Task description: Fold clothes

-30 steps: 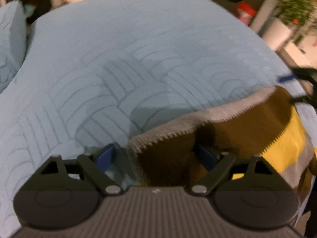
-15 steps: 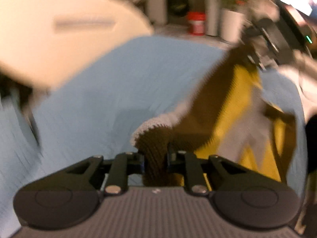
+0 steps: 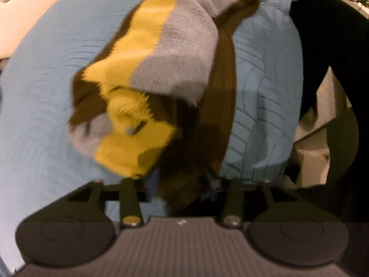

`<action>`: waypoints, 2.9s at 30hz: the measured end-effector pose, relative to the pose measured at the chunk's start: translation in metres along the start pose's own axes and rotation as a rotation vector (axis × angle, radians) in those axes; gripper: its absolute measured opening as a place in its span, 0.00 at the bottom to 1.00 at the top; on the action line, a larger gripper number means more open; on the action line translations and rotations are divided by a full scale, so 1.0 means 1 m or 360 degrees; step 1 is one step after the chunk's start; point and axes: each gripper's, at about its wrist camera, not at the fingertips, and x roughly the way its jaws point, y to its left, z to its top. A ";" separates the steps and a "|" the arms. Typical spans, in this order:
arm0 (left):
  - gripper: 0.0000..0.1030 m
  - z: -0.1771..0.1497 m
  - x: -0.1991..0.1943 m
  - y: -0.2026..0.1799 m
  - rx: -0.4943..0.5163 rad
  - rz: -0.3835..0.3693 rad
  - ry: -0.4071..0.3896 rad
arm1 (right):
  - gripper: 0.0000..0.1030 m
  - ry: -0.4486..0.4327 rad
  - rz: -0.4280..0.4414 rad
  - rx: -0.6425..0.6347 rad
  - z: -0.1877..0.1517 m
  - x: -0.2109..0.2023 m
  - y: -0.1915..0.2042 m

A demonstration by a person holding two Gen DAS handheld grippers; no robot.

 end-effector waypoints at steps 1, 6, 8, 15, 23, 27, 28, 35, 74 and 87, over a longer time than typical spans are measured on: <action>0.60 -0.004 -0.010 0.005 -0.0035 0.0027 -0.0033 | 0.73 0.0030 0.0079 0.0126 -0.001 -0.017 -0.010; 0.77 0.028 -0.047 0.019 -0.0383 0.0073 -0.0426 | 0.73 -0.0406 -0.0163 0.0874 0.004 -0.070 -0.056; 0.89 0.051 -0.046 0.023 -0.0558 0.0062 -0.0594 | 0.73 -0.0598 -0.0058 0.1182 0.014 -0.070 -0.065; 0.90 0.117 0.046 0.023 -0.1089 0.0205 -0.0442 | 0.73 -0.0703 -0.0178 0.1219 0.084 -0.003 -0.024; 0.94 0.080 0.053 -0.003 -0.0978 0.0210 -0.0433 | 0.73 -0.0492 0.0045 0.1425 0.047 0.013 -0.002; 0.94 0.084 0.037 -0.013 -0.0921 0.0301 -0.0449 | 0.74 -0.0678 0.0061 0.1896 -0.002 -0.018 -0.023; 0.94 0.086 0.033 -0.015 -0.0931 0.0325 -0.0463 | 0.78 -0.0744 -0.0001 0.2080 -0.023 -0.022 -0.029; 0.93 0.130 0.006 -0.042 -0.0731 0.0451 -0.0744 | 0.83 -0.0626 0.0115 0.3309 -0.165 0.016 -0.048; 1.00 -0.009 -0.064 0.077 -0.1756 0.0373 -0.0921 | 0.84 -0.0689 -0.0006 0.0839 0.261 0.060 0.053; 1.00 0.011 0.021 0.068 -0.1375 0.0330 -0.0450 | 0.82 -0.0660 0.0102 0.1047 0.144 -0.033 -0.002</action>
